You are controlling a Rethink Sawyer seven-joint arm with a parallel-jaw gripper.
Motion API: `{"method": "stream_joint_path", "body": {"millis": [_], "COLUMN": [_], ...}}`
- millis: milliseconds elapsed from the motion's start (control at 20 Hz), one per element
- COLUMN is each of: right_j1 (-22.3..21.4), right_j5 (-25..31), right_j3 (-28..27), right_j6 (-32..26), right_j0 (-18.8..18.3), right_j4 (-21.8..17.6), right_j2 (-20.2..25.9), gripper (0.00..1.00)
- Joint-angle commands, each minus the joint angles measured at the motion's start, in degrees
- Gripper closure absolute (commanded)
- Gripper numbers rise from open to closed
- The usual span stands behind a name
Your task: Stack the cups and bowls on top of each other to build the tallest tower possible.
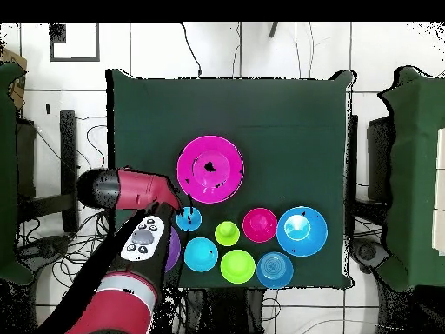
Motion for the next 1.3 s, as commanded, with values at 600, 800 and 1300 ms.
{"method": "stream_joint_path", "body": {"millis": [600,800,1300], "right_j1": [-3.34,-5.37,-7.08], "right_j5": [6.11,9.03,10.64], "right_j3": [3.69,3.99,4.59], "right_j6": [7.74,7.87,5.89], "right_j0": [0.73,0.80,-0.75], "right_j4": [-0.32,-0.57,-1.91], "right_j2": [3.96,3.37,3.20], "gripper": [0.00,0.00,0.00]}}
